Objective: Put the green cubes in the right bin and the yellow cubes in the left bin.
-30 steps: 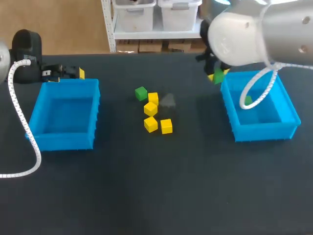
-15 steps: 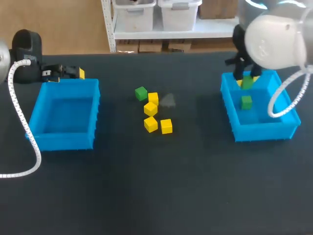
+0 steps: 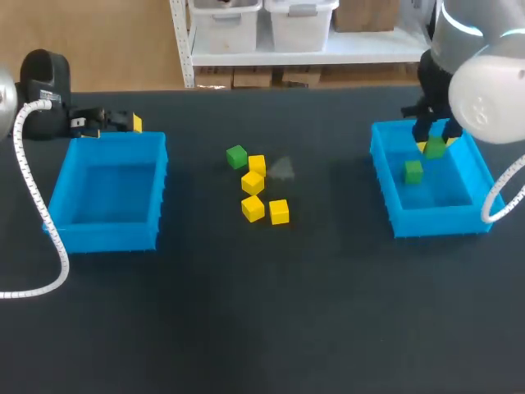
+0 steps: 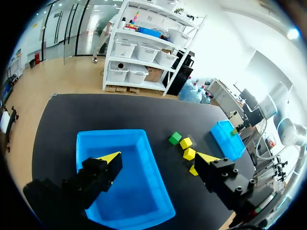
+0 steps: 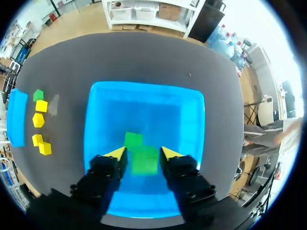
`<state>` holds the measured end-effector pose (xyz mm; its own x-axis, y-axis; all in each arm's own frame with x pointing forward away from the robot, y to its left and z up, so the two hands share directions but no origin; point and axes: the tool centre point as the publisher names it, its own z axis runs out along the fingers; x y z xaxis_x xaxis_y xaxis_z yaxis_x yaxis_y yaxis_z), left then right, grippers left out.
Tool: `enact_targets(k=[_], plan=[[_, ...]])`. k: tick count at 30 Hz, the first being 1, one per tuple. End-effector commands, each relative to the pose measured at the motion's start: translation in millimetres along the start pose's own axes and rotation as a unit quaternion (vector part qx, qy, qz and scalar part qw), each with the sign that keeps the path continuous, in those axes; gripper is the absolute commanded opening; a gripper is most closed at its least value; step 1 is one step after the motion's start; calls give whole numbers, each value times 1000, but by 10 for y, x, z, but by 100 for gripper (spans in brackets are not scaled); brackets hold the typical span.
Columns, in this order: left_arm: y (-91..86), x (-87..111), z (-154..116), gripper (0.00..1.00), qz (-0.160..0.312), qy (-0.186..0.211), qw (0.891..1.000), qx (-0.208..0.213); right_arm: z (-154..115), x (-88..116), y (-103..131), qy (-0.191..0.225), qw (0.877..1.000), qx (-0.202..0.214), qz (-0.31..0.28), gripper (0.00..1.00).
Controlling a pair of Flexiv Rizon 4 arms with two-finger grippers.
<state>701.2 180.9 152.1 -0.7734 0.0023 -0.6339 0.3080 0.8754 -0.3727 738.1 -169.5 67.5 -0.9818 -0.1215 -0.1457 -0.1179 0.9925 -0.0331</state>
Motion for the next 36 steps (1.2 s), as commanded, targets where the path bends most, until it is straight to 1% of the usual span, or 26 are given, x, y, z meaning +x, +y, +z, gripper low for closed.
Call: enact_targets(k=[1, 7, 15, 20, 28, 36], plan=[[21, 10, 0, 100, 1, -3, 1000, 5, -44, -31, 73, -23, 1000, 1, -6, 100], [21, 10, 0, 100, 1, -3, 1000, 5, -198, -223, 294, -38, 998, -7, -45, 100], [21, 10, 0, 100, 1, -3, 1000, 5, -320, -508, 723, -46, 994, -17, -99, 100], [21, 10, 0, 100, 1, -3, 1000, 5, -346, -653, 1026, -45, 990, -21, -135, 100], [21, 10, 0, 100, 1, -3, 1000, 5, -390, -806, 1550, -43, 980, -40, -191, 100], [21, 10, 0, 100, 1, -3, 1000, 5, -316, -949, 1979, -27, 968, -48, -244, 100]])
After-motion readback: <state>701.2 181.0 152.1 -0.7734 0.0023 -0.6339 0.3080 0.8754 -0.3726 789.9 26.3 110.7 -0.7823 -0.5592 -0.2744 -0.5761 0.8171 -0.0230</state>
